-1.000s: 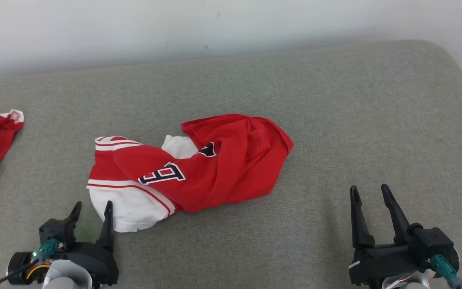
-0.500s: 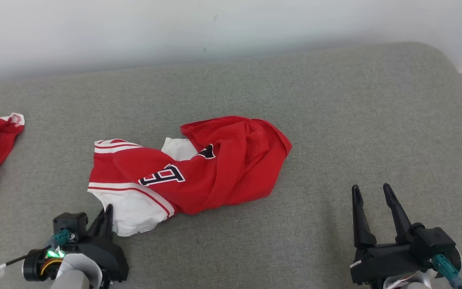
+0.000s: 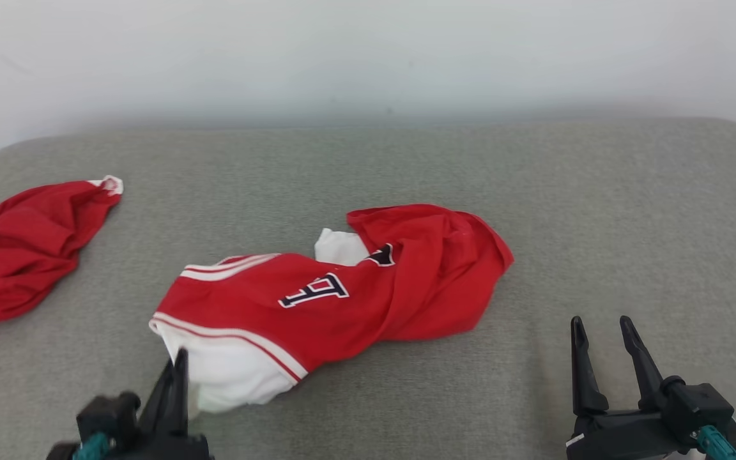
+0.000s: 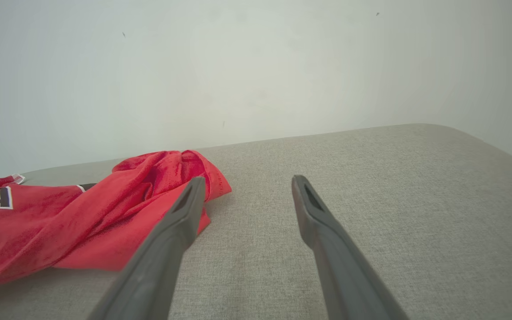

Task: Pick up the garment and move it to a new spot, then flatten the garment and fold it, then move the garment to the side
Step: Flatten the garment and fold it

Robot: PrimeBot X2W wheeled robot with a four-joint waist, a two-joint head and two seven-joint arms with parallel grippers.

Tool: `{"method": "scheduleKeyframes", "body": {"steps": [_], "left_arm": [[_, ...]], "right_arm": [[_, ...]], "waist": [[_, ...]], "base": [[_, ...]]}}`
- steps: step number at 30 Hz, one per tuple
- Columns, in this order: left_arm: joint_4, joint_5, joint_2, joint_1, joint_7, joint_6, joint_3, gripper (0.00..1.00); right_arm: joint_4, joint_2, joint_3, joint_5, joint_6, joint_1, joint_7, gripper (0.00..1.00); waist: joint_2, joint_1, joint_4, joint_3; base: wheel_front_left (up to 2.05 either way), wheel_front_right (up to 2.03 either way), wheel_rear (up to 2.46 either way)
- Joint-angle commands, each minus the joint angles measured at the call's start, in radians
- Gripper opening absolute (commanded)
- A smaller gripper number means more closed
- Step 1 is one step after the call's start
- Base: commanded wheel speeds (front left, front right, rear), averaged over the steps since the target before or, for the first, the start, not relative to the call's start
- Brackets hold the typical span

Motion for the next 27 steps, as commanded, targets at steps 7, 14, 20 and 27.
{"method": "scheduleKeyframes", "body": {"steps": [7, 14, 20, 27], "left_arm": [[-0.195, -0.049, -0.029, 0.272, 0.057, 0.077, 0.014, 0.0], [-0.163, -0.04, -0.021, 0.286, 0.023, 0.069, 0.022, 1.0], [-0.222, -0.004, -0.013, 0.267, -0.003, 0.078, 0.078, 1.0], [-0.385, 0.085, -0.048, 0.299, -0.003, 0.071, 0.186, 1.0]], "right_arm": [[0.014, 0.008, 0.004, 0.005, -0.002, 0.016, 0.0, 1.0], [0.022, 0.008, 0.012, 0.003, -0.002, 0.028, 0.0, 1.0], [0.023, 0.002, 0.011, 0.007, -0.002, 0.04, 0.0, 1.0], [0.015, 0.002, 0.009, 0.01, -0.002, 0.044, 0.0, 1.0]], "waist": [[0.0, 0.0001, 0.079, -0.045], [0.0, 0.0001, 0.064, -0.073], [0.0, 0.0001, 0.054, -0.096], [0.0, 0.0001, 0.049, -0.099]], "base": [[0.0, 0.0, 0.0], [0.0, 0.0, 0.0], [0.0, 0.0, 0.0], [0.0, 0.0, 0.0]]}}
